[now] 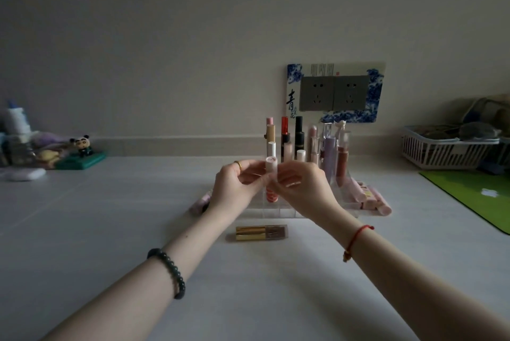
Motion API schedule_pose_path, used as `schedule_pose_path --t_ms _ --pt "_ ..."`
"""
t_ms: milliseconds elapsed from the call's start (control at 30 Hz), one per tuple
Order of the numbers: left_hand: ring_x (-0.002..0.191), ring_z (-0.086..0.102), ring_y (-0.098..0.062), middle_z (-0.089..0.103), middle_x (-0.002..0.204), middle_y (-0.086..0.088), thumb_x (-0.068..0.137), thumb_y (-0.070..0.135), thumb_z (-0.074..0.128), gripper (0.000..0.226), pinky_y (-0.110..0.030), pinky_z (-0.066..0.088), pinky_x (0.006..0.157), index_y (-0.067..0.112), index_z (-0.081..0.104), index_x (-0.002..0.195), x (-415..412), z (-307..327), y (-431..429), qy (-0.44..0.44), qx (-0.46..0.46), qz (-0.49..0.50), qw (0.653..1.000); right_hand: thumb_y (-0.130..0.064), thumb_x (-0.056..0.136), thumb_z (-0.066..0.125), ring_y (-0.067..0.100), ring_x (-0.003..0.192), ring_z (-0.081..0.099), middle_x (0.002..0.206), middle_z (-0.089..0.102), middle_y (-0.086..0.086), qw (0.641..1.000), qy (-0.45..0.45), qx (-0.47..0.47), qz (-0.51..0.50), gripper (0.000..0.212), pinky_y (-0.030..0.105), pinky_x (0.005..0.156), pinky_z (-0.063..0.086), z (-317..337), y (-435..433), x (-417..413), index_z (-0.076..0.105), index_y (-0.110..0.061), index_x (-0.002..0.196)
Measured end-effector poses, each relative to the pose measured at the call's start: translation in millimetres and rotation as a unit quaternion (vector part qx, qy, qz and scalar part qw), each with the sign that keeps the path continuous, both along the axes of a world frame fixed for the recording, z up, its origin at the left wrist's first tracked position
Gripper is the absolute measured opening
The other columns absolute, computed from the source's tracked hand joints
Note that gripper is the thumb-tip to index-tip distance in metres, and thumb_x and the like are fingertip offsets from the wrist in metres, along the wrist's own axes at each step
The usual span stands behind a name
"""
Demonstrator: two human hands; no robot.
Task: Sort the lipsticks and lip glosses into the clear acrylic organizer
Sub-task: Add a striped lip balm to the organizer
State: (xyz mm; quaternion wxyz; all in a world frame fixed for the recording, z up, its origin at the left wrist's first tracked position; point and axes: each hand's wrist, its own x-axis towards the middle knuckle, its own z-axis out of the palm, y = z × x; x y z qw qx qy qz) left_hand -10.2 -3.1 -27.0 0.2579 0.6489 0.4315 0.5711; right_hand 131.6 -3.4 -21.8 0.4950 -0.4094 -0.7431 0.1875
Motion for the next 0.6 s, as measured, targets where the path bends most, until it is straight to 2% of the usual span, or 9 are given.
schedule_pose_path --t_ms 133,267,333,467,600 --pt "0.075 0.067 0.0 0.07 0.078 0.016 0.069 0.022 0.076 0.019 -0.012 0.051 0.073 0.034 0.066 0.08 1 -14 3 0.02 0.0 0.018 1.0 -0.022 0.074 0.069 0.005 0.066 0.061 0.08 0.07 0.0 0.999 -0.033 -0.01 -0.027 0.018 0.015 0.062 0.051 -8 3 1 0.067 -0.013 0.09" --pt "0.081 0.067 -0.003 0.072 0.084 0.009 0.072 0.025 0.074 0.019 -0.021 0.051 0.08 0.024 0.069 0.091 1 -24 2 0.031 -0.02 0.037 0.999 -0.019 0.075 0.068 -0.008 0.052 0.049 0.076 0.064 -0.007 0.997 -0.059 -0.015 -0.039 0.017 0.003 0.051 0.038 -16 4 -1 0.066 -0.014 0.09" --pt "0.082 0.066 -0.001 0.071 0.085 0.01 0.073 0.027 0.073 0.019 -0.018 0.05 0.079 0.025 0.068 0.091 0 -26 1 0.039 -0.022 0.045 0.998 -0.017 0.075 0.068 -0.011 0.052 0.049 0.076 0.061 -0.008 0.997 -0.065 -0.011 -0.04 0.017 -0.001 0.052 0.036 -17 3 -1 0.067 -0.013 0.091" --pt "0.08 0.064 0.004 0.069 0.082 0.015 0.074 0.027 0.071 0.017 -0.009 0.049 0.074 0.027 0.068 0.091 1 -26 -1 0.045 -0.026 0.05 0.997 -0.017 0.077 0.066 -0.008 0.055 0.045 0.079 0.06 -0.009 0.995 -0.087 0.0 -0.043 0.019 -0.003 0.054 0.036 -18 2 -3 0.066 -0.014 0.096" --pt "0.081 0.064 0.002 0.07 0.083 0.011 0.076 0.024 0.07 0.021 -0.012 0.049 0.076 0.019 0.069 0.097 2 -26 -1 0.054 -0.029 0.057 0.996 -0.016 0.076 0.067 -0.008 0.058 0.045 0.082 0.062 -0.006 0.995 -0.087 -0.003 -0.042 0.02 -0.002 0.054 0.037 -18 2 -3 0.066 -0.014 0.096"
